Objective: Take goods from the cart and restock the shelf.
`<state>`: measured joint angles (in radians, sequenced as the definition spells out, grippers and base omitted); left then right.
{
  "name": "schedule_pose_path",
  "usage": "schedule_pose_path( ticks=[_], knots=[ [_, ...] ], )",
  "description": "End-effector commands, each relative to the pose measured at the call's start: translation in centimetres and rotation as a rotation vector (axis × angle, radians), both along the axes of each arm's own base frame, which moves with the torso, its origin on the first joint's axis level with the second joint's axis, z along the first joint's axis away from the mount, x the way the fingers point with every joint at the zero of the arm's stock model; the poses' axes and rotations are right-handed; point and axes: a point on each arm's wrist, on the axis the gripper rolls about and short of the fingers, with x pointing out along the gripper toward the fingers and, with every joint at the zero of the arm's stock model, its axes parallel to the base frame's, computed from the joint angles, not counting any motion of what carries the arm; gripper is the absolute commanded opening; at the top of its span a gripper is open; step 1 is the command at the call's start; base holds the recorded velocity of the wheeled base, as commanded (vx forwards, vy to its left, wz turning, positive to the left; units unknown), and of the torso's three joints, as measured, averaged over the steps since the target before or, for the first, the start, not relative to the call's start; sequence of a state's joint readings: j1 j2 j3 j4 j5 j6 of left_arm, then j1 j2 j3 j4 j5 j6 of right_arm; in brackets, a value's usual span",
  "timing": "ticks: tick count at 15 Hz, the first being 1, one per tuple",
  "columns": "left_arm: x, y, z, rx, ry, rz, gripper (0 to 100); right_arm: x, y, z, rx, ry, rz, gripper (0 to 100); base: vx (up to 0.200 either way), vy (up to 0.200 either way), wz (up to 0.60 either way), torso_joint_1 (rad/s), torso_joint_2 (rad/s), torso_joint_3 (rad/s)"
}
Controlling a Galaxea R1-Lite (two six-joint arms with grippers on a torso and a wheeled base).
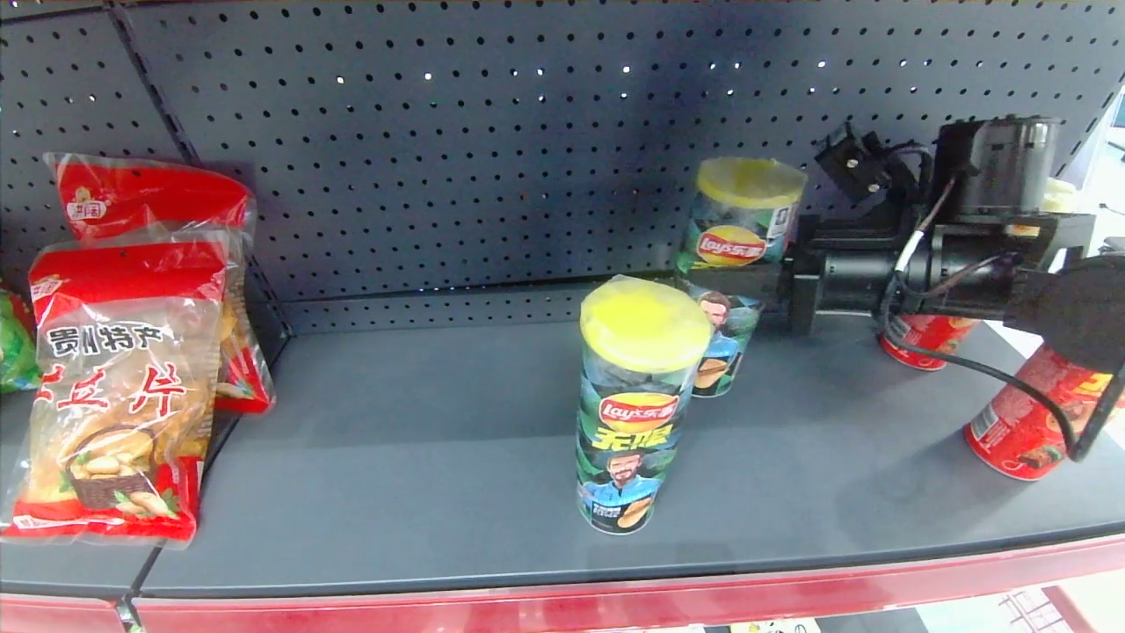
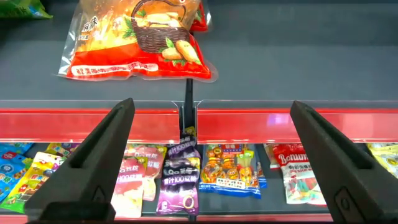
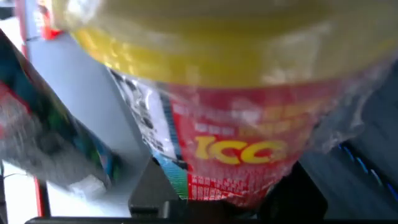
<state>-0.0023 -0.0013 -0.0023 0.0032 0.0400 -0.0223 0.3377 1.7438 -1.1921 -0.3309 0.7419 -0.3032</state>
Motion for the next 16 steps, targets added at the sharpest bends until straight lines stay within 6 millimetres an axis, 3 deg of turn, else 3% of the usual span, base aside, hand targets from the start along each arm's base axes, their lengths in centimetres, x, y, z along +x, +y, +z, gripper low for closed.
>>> schedule_pose_path(
  ticks=[1,5,16],
  knots=[
    [0.0,0.0,0.0,0.001,0.000,0.001,100,0.5,4.0,0.1,0.008,-0.014,0.096,0,0.000,0.000,0.00,0.000,0.00,0.000],
    [0.0,0.0,0.0,0.001,0.002,0.001,100,0.4,6.8,-1.0,-0.002,0.005,0.167,0,0.000,0.000,0.00,0.000,0.00,0.000],
    [0.0,0.0,0.0,-0.001,0.002,-0.001,100,1.5,7.8,-2.8,-0.008,0.028,0.193,0,0.000,0.000,0.00,0.000,0.00,0.000]
  ],
)
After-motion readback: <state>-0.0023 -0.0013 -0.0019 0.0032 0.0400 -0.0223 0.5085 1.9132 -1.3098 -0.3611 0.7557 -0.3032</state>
